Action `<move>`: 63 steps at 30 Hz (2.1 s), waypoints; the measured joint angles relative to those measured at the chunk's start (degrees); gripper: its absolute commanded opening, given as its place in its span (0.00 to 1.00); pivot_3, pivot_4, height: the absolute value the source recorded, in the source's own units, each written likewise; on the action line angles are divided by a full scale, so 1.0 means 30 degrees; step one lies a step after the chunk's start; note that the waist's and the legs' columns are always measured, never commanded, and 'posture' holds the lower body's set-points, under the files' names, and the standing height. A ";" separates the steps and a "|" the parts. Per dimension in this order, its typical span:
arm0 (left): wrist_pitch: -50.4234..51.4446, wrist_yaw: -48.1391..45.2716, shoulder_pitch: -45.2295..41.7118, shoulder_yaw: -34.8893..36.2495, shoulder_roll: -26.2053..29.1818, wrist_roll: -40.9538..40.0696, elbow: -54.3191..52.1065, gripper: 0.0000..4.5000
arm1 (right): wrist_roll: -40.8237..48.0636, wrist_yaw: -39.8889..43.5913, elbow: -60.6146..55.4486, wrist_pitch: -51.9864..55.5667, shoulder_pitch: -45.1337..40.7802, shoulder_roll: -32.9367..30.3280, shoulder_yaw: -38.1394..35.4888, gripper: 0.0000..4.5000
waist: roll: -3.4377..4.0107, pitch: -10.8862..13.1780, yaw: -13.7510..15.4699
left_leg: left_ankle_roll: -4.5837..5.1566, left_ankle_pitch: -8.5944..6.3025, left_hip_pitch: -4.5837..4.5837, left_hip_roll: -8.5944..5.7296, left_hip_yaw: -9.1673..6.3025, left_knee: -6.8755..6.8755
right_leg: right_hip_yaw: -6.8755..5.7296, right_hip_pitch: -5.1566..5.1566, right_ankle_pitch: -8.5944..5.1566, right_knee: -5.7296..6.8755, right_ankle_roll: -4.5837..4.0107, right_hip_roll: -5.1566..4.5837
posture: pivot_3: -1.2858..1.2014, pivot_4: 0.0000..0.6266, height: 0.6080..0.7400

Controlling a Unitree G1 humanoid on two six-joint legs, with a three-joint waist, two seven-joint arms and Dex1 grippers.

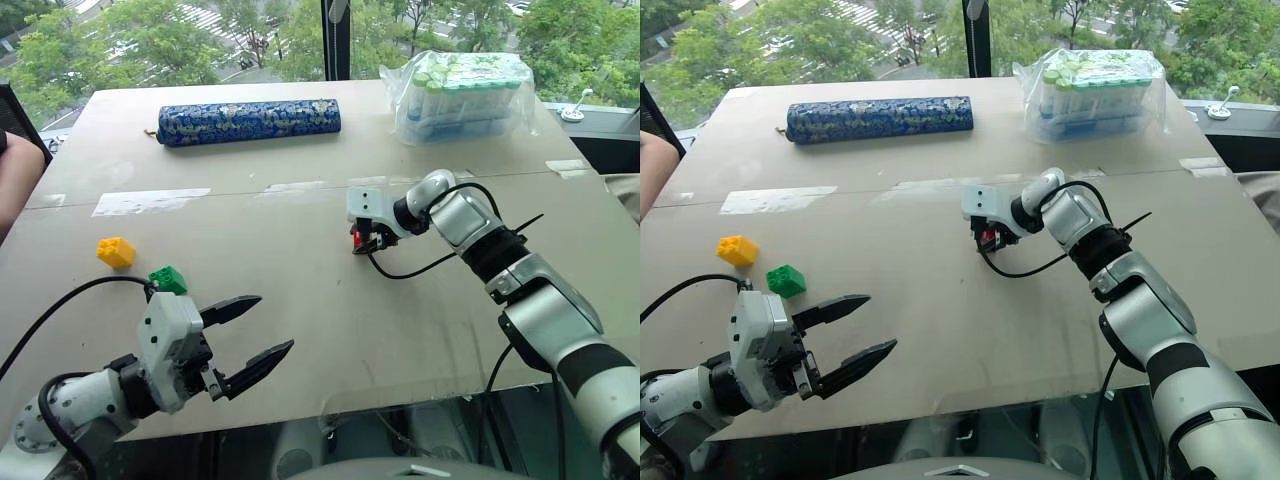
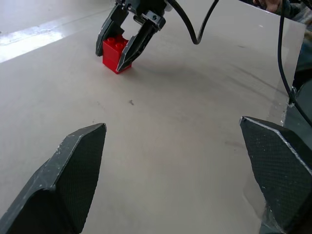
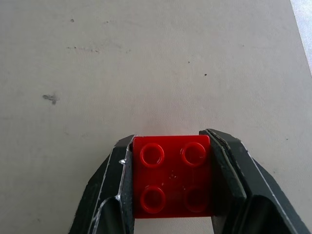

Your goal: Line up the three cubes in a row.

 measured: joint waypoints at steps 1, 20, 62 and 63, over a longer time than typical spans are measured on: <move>0.0000 0.0031 -0.0022 0.0000 0.0000 0.0000 0.0000 1.00 | -0.0024 0.0106 0.0349 -0.0201 -0.0084 0.0110 -0.0011 0.74 | 0.0000 0.0000 -0.0006 | 0.0001 0.0002 0.0001 0.0000 0.0001 -0.0001 | 0.0001 0.0000 0.0000 0.0000 0.0000 0.0000 | 0.52 0.24 1.00; 0.1107 0.9001 -0.3322 0.1786 -0.3661 0.2922 0.4183 1.00 | 0.8917 0.0206 -1.7402 0.2673 0.9833 -0.2286 -0.7126 0.96 | -0.0028 -0.0016 0.0254 | -0.0056 -0.0049 0.0007 0.0002 -0.0016 0.0031 | -0.0009 0.0034 0.0006 0.0007 0.0011 -0.0049 | 0.52 0.24 1.00; -0.8499 -0.9725 -2.1857 -1.1581 -0.1016 0.9540 2.5554 0.29 | 1.2656 -0.6181 -2.6053 0.3511 2.1889 -0.7426 -1.3049 0.97 | -0.0115 -0.0068 0.0596 | 0.0034 -0.0008 -0.0022 0.0008 0.0030 0.0042 | -0.0222 0.0045 0.0038 -0.0005 0.0022 -0.0132 | 0.52 0.24 1.00; -0.9017 -1.0248 -2.2149 -1.1695 -0.1098 0.9659 2.6267 0.29 | 1.2778 -0.6241 -2.6195 0.3558 2.1999 -0.7531 -1.3152 0.97 | -0.0114 -0.0068 0.0588 | 0.0036 -0.0009 -0.0021 0.0009 0.0032 0.0042 | -0.0220 0.0045 0.0039 -0.0005 0.0028 -0.0132 | 0.52 0.24 1.00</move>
